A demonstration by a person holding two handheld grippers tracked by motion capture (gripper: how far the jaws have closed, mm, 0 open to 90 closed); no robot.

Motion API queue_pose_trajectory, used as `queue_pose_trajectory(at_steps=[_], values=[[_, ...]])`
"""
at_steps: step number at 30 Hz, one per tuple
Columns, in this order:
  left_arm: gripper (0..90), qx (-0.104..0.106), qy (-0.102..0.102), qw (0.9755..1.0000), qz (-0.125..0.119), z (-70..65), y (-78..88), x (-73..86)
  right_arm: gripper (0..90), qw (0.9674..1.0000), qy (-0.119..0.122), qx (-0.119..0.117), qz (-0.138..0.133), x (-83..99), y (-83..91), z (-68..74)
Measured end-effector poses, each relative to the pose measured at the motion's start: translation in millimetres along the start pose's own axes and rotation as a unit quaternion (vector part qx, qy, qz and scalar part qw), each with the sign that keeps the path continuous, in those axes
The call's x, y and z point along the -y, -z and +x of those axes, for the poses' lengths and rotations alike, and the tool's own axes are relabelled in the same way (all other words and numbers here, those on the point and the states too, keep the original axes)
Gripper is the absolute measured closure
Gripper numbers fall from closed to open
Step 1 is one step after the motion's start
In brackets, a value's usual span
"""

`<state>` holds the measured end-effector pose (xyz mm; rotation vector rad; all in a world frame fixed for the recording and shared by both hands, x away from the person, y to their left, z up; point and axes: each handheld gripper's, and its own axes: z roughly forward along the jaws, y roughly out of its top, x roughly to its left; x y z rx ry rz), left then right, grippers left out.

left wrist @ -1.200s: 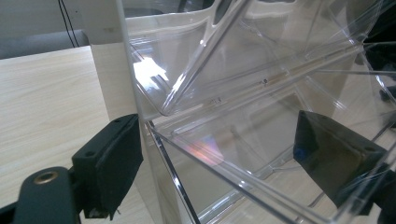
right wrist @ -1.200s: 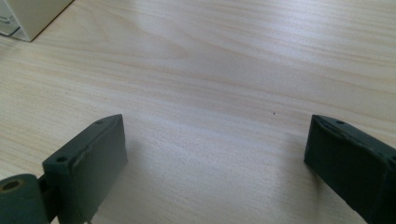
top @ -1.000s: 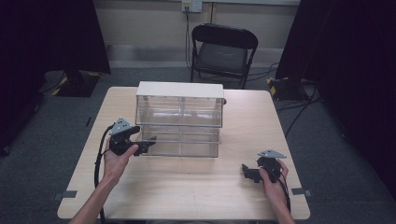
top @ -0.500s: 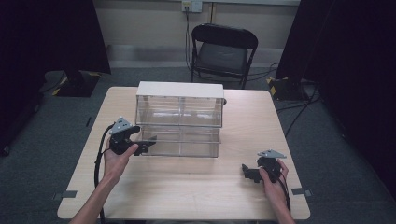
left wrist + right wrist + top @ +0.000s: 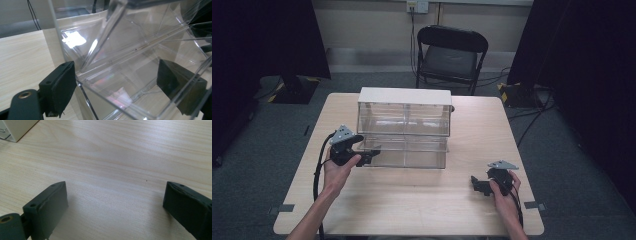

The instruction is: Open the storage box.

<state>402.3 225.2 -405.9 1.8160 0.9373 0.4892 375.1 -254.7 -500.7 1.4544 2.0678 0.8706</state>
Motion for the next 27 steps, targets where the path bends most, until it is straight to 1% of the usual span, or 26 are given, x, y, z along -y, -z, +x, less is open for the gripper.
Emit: queue_pose_trajectory(at_steps=[4, 5, 11, 12, 14, 16, 17, 19, 20, 22, 23, 25, 27], values=[[14.8, 0.000, 0.005, 1.0000, -0.004, 0.3, -0.4, -0.3, 5.0, 1.0000, 0.000, 0.000, 0.000, 0.0, 0.0, 0.0], [15.1, 0.000, 0.002, 1.0000, -0.004, 0.8, 0.0, -0.6, 5.0, 1.0000, 0.000, 0.000, 0.000, 0.0, 0.0, 0.0], [15.3, -0.002, 0.006, 1.0000, -0.006, 0.7, 1.9, -2.4, 5.0, 1.0000, -0.001, 0.000, 0.000, 0.0, 0.0, 0.1], [15.3, -0.002, 0.001, 1.0000, -0.004, 0.9, 2.3, -3.7, 5.0, 1.0000, -0.001, 0.000, 0.000, 0.0, 0.0, 0.1], [15.3, -0.001, 0.003, 1.0000, -0.008, 0.8, 3.1, -6.0, 5.0, 1.0000, 0.000, 0.000, 0.000, 0.0, 0.0, 0.0], [15.3, -0.001, 0.001, 0.9999, -0.013, 0.8, 4.4, -11.9, 5.0, 1.0000, 0.000, 0.000, 0.000, 0.0, 0.0, 0.0], [15.0, -0.004, -0.002, 0.9999, -0.015, 0.4, 4.3, -13.4, 5.0, 1.0000, 0.000, 0.000, 0.000, 0.0, 0.0, 0.0], [14.6, -0.002, -0.004, 0.9999, -0.011, 1.1, 4.3, -14.4, 5.0, 1.0000, 0.000, 0.000, 0.000, 0.0, 0.0, 0.0], [13.9, 0.002, -0.003, 0.9999, -0.013, 1.7, 3.8, -15.0, 5.0, 1.0000, 0.000, 0.000, 0.000, 0.0, 0.0, 0.0], [13.5, 0.002, 0.006, 0.9998, -0.016, 1.8, 4.3, -15.6, 5.0, 1.0000, -0.001, 0.000, 0.000, 0.0, 0.0, 0.1], [13.3, 0.004, 0.005, 0.9998, -0.017, 2.1, 3.9, -15.9, 5.0, 1.0000, 0.000, 0.000, 0.000, 0.0, 0.0, 0.0], [12.6, 0.002, 0.006, 0.9999, -0.013, 1.8, 3.1, -16.2, 5.0, 1.0000, -0.001, 0.000, 0.000, 0.0, 0.0, 0.1], [13.8, -0.002, 0.005, 0.9999, -0.012, 1.4, 3.6, -15.8, 5.0, 1.0000, 0.000, 0.000, 0.000, 0.0, 0.0, 0.0]])
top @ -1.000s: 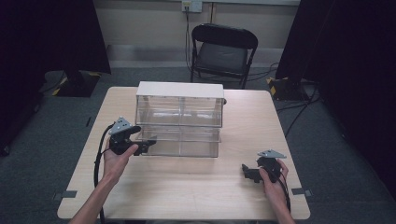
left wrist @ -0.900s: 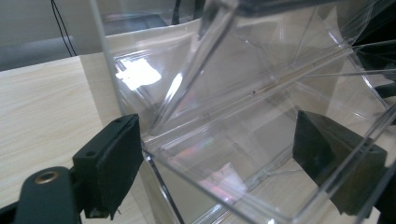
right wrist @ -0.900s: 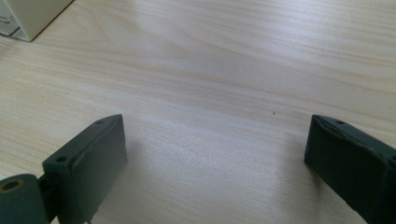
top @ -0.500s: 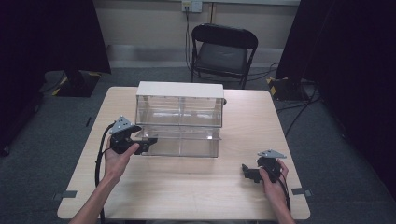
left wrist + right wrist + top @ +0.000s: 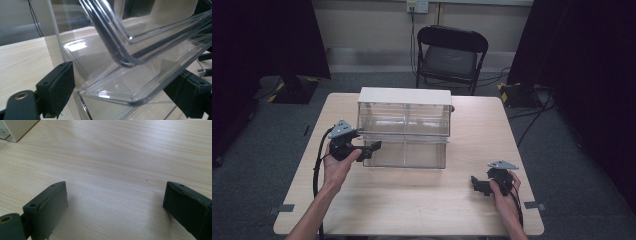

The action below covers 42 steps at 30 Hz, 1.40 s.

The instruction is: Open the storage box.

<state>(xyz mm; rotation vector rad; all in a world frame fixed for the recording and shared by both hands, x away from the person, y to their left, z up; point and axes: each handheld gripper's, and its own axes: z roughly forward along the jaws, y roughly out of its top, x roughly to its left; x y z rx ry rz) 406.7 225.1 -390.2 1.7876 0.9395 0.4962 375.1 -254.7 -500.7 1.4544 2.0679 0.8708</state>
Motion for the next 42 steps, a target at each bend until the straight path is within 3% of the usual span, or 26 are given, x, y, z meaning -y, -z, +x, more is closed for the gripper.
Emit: queue_pose_trajectory(at_steps=[3, 6, 20, 42], values=[[15.8, 0.003, 0.003, 1.0000, -0.003, 1.1, 0.3, 1.3, 5.0, 1.0000, 0.000, 0.000, 0.000, 0.0, 0.0, 0.0], [16.4, 0.003, 0.019, 0.9998, -0.004, 0.6, -0.3, 3.4, 5.0, 1.0000, 0.000, 0.000, 0.000, 0.0, 0.0, 0.0], [18.6, -0.008, 0.014, 0.9999, -0.004, -2.1, 1.4, 2.9, 5.0, 1.0000, 0.000, 0.000, 0.000, 0.0, 0.0, 0.0], [18.5, -0.004, 0.013, 0.9999, -0.006, -2.1, 3.7, 1.9, 5.0, 1.0000, 0.000, 0.000, 0.000, 0.0, 0.0, 0.0]])
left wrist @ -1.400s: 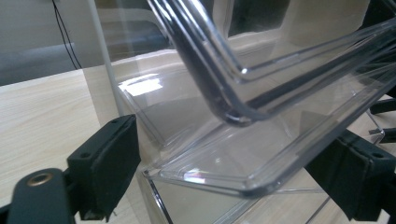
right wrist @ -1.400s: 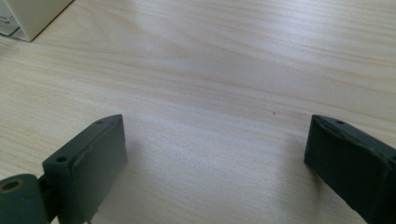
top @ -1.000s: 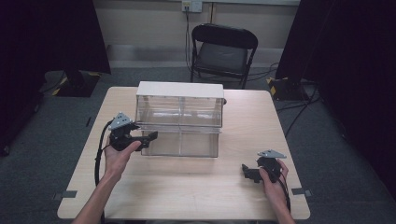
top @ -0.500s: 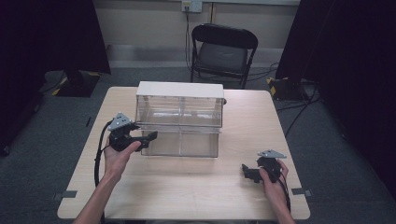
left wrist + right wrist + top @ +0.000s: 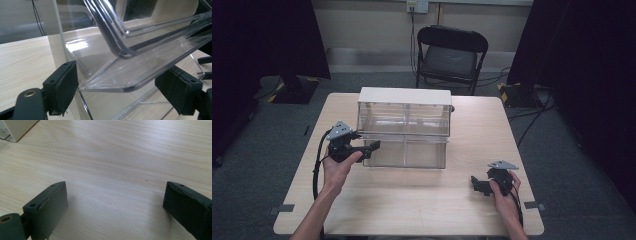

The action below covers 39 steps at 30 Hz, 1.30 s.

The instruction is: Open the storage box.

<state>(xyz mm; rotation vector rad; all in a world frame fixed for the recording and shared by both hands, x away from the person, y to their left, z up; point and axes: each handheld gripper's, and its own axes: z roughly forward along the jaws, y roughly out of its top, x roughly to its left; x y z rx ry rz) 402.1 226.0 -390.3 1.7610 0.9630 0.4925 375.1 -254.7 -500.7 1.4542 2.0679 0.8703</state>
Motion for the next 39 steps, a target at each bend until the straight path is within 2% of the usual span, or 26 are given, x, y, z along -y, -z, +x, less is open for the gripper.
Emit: queue_pose_trajectory(at_steps=[39], values=[[18.4, -0.003, -0.003, 1.0000, 0.000, 0.0, -1.3, 1.1, 5.0, 1.0000, -0.001, 0.000, 0.000, 0.0, 0.0, 0.1]])
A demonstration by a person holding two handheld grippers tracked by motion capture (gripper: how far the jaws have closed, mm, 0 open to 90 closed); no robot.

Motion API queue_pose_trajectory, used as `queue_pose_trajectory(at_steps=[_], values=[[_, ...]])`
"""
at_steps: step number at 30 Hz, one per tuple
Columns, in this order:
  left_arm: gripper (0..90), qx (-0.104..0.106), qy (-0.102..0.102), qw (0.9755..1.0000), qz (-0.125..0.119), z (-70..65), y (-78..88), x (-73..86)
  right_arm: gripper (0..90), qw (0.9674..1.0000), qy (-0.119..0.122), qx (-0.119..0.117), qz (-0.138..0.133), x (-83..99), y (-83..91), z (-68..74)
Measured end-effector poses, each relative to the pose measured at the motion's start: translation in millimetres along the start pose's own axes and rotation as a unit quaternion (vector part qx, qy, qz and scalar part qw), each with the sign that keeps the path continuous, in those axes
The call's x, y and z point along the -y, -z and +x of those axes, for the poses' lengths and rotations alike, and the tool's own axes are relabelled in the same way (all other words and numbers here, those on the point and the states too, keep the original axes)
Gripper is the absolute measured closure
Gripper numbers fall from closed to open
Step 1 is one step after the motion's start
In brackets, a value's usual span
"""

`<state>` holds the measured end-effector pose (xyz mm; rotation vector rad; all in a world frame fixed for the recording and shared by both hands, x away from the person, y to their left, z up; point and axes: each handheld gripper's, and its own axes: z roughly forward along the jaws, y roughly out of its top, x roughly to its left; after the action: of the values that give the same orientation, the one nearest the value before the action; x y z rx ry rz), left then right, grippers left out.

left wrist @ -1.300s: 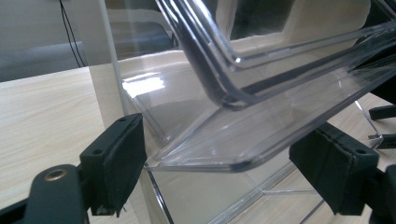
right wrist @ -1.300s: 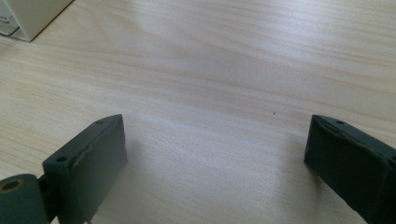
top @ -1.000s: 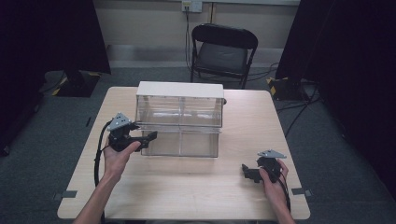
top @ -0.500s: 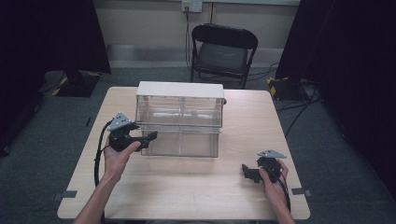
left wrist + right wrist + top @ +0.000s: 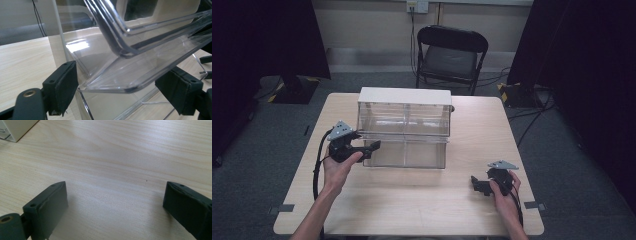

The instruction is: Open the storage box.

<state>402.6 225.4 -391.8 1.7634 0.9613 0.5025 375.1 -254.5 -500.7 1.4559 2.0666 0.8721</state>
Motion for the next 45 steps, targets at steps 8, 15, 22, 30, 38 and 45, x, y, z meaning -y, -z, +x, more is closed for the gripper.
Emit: queue_pose_trajectory(at_steps=[8, 15, 22, 30, 38, 45], values=[[18.4, -0.002, 0.001, 1.0000, 0.001, -0.7, -0.1, -0.1, 5.0, 1.0000, 0.001, 0.000, 0.000, 0.0, 0.0, -0.1], [18.4, -0.003, 0.001, 1.0000, 0.002, -1.1, 0.1, -0.3, 5.0, 1.0000, 0.001, 0.000, 0.000, 0.0, 0.1, -0.1], [18.6, -0.004, 0.002, 1.0000, 0.000, -1.7, -0.2, -0.5, 5.0, 1.0000, 0.000, 0.000, 0.000, 0.0, 0.0, 0.0], [18.5, -0.003, 0.003, 1.0000, 0.002, -1.5, 0.0, -0.5, 5.0, 1.0000, 0.000, 0.000, 0.000, 0.0, 0.0, 0.0], [18.2, 0.002, 0.003, 1.0000, 0.003, 0.3, -0.2, -0.2, 5.0, 1.0000, 0.001, 0.000, 0.000, 0.0, 0.1, -0.1], [18.3, 0.002, 0.004, 1.0000, 0.003, 0.1, -0.2, -0.1, 5.0, 1.0000, 0.001, 0.000, 0.000, 0.0, 0.0, -0.1]])
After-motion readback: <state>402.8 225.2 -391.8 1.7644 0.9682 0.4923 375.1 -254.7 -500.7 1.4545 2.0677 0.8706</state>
